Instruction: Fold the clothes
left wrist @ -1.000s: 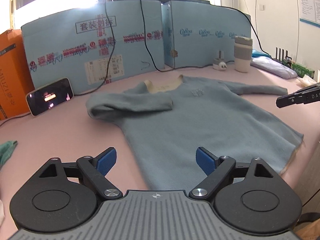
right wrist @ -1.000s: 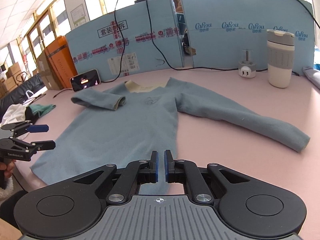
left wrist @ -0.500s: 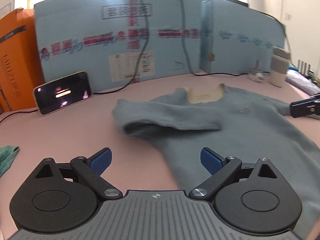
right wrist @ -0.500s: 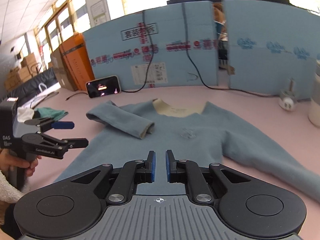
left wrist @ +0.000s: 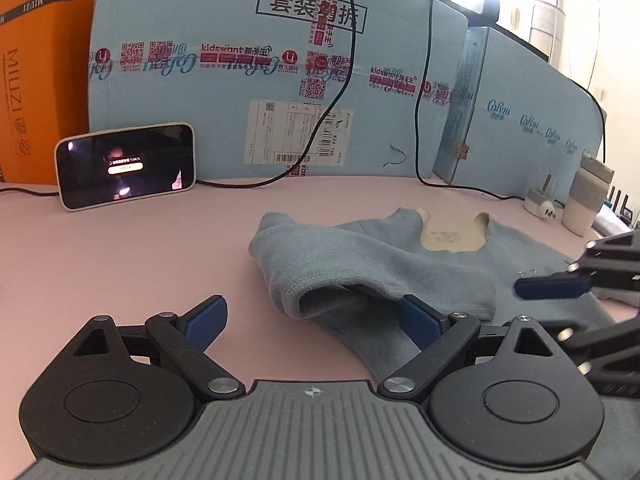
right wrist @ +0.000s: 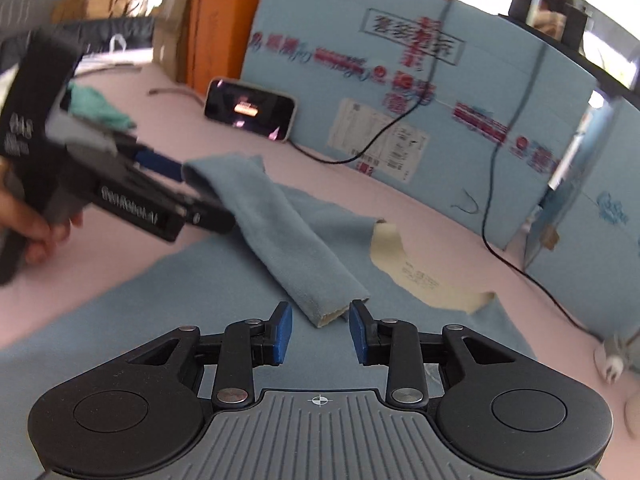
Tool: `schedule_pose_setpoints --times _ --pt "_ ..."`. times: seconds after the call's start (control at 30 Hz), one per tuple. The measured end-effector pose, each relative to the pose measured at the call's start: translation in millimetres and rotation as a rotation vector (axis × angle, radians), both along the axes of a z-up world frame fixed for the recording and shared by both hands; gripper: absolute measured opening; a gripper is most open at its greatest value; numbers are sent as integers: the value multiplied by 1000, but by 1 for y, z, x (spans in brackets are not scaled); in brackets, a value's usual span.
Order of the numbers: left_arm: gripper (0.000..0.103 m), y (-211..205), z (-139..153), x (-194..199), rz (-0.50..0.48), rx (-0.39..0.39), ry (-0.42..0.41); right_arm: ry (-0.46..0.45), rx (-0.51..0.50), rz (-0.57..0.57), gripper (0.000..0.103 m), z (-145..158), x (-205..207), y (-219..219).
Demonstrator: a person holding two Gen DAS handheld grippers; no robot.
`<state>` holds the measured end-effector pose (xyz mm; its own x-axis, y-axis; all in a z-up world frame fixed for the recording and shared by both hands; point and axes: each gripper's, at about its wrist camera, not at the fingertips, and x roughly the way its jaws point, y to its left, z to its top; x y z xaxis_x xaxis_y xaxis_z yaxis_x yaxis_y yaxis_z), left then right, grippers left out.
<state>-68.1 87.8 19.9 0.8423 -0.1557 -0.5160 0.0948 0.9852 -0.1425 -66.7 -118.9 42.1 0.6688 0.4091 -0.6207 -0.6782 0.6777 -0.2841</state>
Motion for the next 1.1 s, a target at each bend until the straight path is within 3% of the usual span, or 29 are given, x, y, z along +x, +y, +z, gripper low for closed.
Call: schedule_pose_setpoints --times 0.13,0.37,0.47,0.5,0.77,1.1 --pt "93 -2 -1 0 3 9 2 -61 -79 49 32 -15 -1 22" --pt "95 -5 -2 0 21 44 6 -315 -272 108 31 -39 -17 50" --pt "95 -7 -4 2 30 66 18 -386 -339 142 21 -45 -26 57" --pt "95 -8 -4 2 33 77 20 -386 -344 152 15 -46 -27 58" --pt "96 -13 -5 -1 39 127 6 -436 -344 164 1 -39 -34 50" --pt "96 -27 0 -9 8 192 -53 -665 -243 61 0 14 -54 22"
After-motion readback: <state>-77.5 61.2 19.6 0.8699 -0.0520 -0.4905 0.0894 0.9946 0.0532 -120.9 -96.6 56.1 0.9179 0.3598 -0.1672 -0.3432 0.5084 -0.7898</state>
